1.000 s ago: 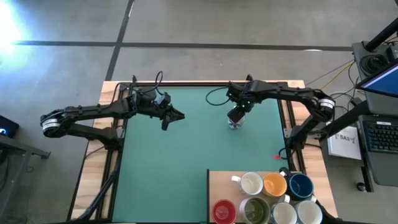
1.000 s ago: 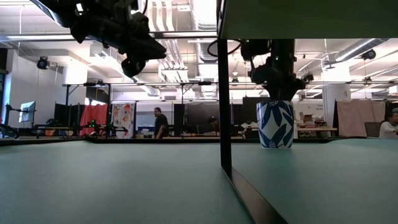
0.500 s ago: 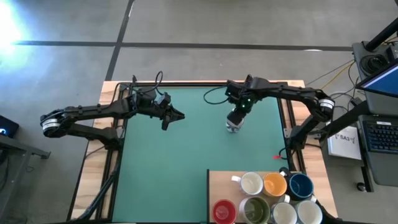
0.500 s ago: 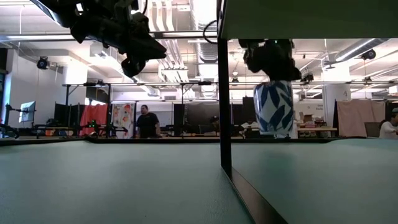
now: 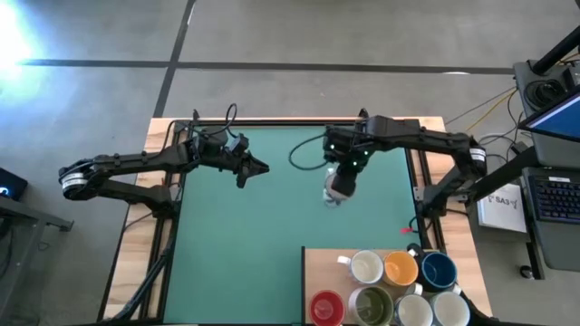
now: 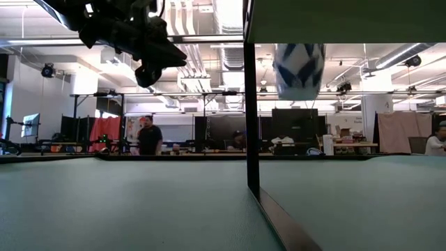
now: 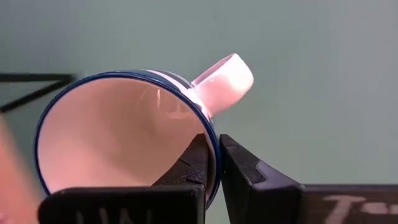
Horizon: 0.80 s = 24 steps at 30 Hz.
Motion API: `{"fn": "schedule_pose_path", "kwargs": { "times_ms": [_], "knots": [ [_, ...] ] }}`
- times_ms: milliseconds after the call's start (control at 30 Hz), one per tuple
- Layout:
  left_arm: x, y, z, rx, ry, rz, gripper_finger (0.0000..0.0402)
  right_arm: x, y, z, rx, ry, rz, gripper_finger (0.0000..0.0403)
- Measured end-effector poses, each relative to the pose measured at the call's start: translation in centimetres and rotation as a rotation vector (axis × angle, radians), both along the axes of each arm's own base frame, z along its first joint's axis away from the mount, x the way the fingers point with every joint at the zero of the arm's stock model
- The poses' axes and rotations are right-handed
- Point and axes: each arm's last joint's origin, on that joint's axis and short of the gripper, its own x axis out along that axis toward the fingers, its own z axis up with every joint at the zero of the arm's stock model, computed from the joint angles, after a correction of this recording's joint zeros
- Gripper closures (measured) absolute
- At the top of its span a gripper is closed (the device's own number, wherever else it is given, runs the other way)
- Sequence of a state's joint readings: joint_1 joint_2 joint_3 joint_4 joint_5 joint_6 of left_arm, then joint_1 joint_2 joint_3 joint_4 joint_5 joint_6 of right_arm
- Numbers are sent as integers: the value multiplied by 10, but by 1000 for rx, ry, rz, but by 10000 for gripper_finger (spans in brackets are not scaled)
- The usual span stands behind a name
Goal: Place coffee mugs
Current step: Put the blue mug on the shelf
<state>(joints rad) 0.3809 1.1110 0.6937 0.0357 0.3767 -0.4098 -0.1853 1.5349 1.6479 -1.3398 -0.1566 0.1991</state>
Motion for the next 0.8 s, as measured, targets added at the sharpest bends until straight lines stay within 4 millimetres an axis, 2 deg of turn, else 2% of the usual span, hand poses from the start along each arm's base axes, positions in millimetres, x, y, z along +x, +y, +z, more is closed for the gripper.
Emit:
{"fn": "schedule_pose_path", "kwargs": {
  "times_ms": [267, 600, 800],
  "knots": [
    [0, 0, 0, -42, 2, 15, 352, 9, 54, 19, 86, -56, -19, 389],
    [-2, -1, -6, -94, 60, 21, 352, 10, 101, 17, 172, -3, -249, 390],
    [-2, -1, -6, -75, 60, 13, 352, 10, 126, 12, 187, 23, -292, 390]
  ]
}}
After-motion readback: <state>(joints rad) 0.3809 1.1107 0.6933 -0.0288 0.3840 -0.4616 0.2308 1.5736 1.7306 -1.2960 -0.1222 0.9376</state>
